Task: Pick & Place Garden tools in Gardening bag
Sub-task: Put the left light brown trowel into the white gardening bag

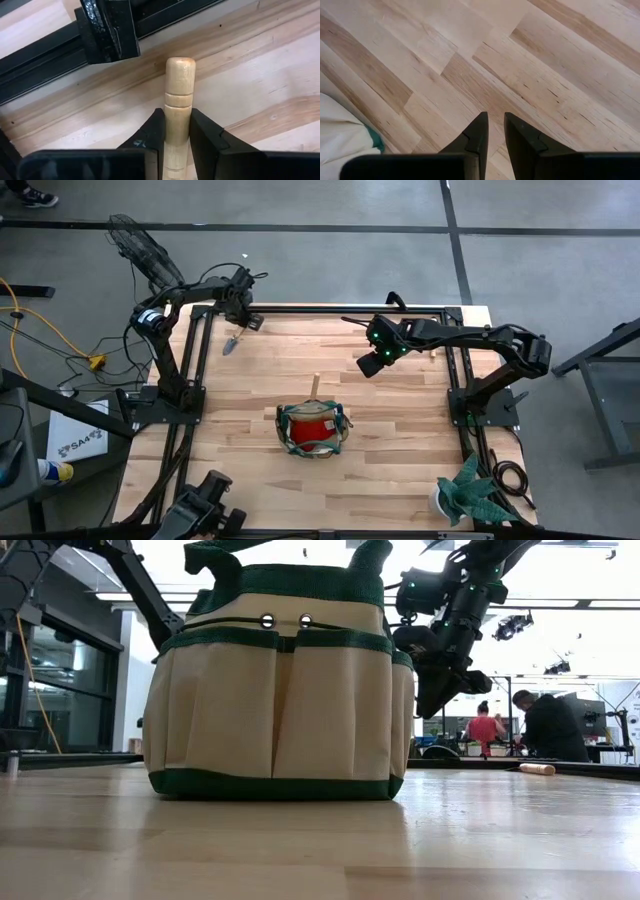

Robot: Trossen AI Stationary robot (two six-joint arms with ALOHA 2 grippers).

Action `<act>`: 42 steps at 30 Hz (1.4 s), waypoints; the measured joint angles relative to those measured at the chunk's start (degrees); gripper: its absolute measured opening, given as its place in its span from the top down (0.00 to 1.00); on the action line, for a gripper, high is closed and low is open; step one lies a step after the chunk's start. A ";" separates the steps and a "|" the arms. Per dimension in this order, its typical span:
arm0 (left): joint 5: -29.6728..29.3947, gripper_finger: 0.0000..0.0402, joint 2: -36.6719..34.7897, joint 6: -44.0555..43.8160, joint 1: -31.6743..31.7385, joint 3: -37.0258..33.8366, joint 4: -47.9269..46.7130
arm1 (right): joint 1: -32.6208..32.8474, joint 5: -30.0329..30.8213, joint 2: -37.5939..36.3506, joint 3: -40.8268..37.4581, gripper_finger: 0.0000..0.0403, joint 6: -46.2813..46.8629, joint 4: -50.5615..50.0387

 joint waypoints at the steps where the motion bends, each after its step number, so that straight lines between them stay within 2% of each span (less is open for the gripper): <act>1: 0.03 0.86 -0.12 0.11 0.00 -0.02 -0.03 | 0.00 0.00 0.00 0.00 0.86 -0.01 0.00; 7: 1.78 0.86 -3.82 0.31 0.00 -0.67 -2.70 | 0.00 0.00 0.00 0.00 0.86 -0.01 -0.02; 14: 5.10 0.86 -15.47 -2.66 -1.17 -0.40 -3.36 | 0.00 0.17 0.00 0.00 0.86 -0.07 -0.02; 19: 5.58 0.86 -26.32 -7.17 -6.52 -0.34 -4.96 | 0.02 0.22 0.00 0.00 0.86 -1.26 0.03; 22: 2.60 0.86 -32.78 -12.81 -12.12 -0.34 -5.67 | 0.02 0.22 0.00 0.00 0.86 -2.23 0.11; 26: -5.02 0.86 -40.06 -22.53 -22.46 -0.29 -5.89 | 0.02 0.22 0.00 0.00 0.86 -3.45 0.11; 31: -19.41 0.86 -45.61 -34.90 -39.43 -0.25 -5.89 | 0.02 0.24 0.00 0.00 0.86 -3.52 0.51; 36: -36.00 0.86 -45.96 -45.01 -58.60 -0.25 -5.91 | 0.02 4.03 0.00 0.00 0.86 -5.52 2.59; 40: -50.00 0.86 -44.14 -52.98 -71.33 -0.25 -5.15 | 0.00 6.72 0.00 0.00 0.86 -6.51 3.13; 42: -56.53 0.86 -42.98 -53.97 -76.65 -0.25 -2.95 | 0.02 6.67 0.00 0.00 0.86 -6.45 3.18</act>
